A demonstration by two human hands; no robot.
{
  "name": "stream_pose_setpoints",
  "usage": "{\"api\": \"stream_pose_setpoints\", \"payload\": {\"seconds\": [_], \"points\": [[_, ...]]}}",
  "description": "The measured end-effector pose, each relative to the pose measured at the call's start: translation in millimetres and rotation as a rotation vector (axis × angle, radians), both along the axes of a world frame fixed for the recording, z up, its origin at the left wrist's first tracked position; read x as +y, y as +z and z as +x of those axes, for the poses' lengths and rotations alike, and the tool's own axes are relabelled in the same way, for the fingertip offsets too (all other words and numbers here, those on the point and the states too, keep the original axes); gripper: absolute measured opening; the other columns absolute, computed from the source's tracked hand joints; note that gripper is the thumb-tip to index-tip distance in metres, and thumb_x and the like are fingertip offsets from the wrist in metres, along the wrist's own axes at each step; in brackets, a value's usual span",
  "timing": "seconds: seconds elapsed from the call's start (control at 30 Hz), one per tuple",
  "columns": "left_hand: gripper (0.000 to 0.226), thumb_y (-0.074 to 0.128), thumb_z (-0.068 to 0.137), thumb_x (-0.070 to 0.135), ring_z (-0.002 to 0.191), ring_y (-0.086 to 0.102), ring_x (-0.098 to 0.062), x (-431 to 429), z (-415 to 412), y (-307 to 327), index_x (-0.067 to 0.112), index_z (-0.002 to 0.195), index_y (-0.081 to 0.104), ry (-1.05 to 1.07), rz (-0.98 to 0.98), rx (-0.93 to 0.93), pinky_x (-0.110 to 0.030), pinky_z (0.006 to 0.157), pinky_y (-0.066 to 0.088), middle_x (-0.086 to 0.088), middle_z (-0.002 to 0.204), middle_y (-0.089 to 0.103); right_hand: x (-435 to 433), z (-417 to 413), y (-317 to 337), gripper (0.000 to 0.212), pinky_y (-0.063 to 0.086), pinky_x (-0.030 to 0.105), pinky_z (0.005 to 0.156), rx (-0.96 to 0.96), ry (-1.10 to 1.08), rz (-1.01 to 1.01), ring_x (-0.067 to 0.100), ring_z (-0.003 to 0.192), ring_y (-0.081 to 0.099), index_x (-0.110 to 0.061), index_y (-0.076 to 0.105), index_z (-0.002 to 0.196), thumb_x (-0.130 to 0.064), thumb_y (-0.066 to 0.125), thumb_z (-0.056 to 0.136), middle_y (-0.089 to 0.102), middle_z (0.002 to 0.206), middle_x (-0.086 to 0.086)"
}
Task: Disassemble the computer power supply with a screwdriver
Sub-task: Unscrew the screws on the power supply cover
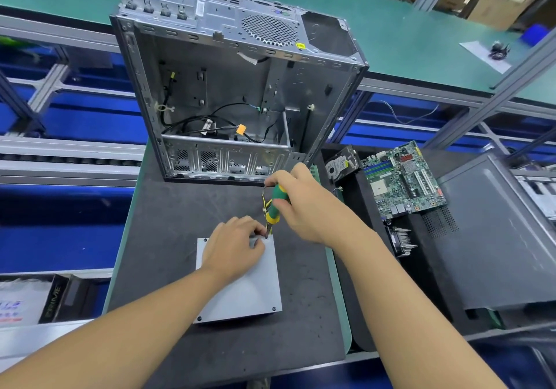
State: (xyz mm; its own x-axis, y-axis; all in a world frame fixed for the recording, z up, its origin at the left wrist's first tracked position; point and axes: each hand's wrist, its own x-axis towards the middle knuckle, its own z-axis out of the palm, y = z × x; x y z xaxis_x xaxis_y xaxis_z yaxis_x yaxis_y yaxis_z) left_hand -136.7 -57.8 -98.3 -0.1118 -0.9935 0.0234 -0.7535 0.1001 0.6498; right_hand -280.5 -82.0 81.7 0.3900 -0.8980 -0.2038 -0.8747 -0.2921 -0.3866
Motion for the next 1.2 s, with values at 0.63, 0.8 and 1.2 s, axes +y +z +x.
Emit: {"api": "stream_pose_setpoints", "payload": {"seconds": [0.63,0.8,1.2], "points": [[0.016,0.054,0.080,0.028,0.089,0.054,-0.006,0.1,0.1,0.3,0.039,0.088,0.062,-0.001,-0.012,-0.014,-0.030,0.081,0.041,0.023,0.093,0.063,-3.2,13.1,-4.3,0.016,0.044,0.037,0.085,-0.076,0.004,-0.012,0.024,0.102,0.052,-0.017,0.057,0.114,-0.022,0.046,0.103,0.049,0.113,-0.001],[0.014,0.053,0.078,0.029,0.088,0.053,-0.005,0.0,0.3,-1.4,0.041,0.085,0.059,0.002,-0.013,-0.013,-0.026,0.076,0.035,0.024,0.089,0.061,-1.3,4.7,1.9,0.028,0.043,0.033,0.083,-0.185,-0.074,0.025,0.015,0.092,0.051,-0.020,0.046,0.121,-0.018,0.058,0.096,0.050,0.117,-0.004],[0.014,0.056,0.080,0.028,0.089,0.055,-0.007,0.7,0.0,1.0,0.037,0.089,0.063,0.002,-0.029,-0.007,-0.030,0.080,0.041,0.022,0.091,0.064,5.2,8.4,-1.1,0.007,0.044,0.043,0.083,-0.092,-0.006,0.016,0.019,0.103,0.037,-0.030,0.047,0.100,-0.037,0.045,0.099,0.046,0.103,-0.009]]}}
